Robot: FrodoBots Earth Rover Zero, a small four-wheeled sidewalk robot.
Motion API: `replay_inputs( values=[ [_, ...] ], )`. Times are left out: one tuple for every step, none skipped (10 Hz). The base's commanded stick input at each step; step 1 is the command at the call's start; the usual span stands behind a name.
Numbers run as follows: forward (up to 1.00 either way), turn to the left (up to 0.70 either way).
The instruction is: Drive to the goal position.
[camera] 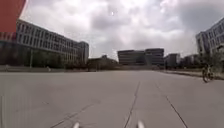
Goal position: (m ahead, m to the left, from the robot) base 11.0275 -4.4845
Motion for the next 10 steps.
replay_inputs(
  values=[
    [0.6, 0.0],
    [0.6, 0.0],
    [0.6, 0.0],
    [0.6, 0.0],
    [0.6, 0.0],
    [0.6, 0.0],
    [0.6, 0.0],
    [0.6, 0.0],
    [0.6, 0.0],
    [0.6, 0.0]
  ],
)
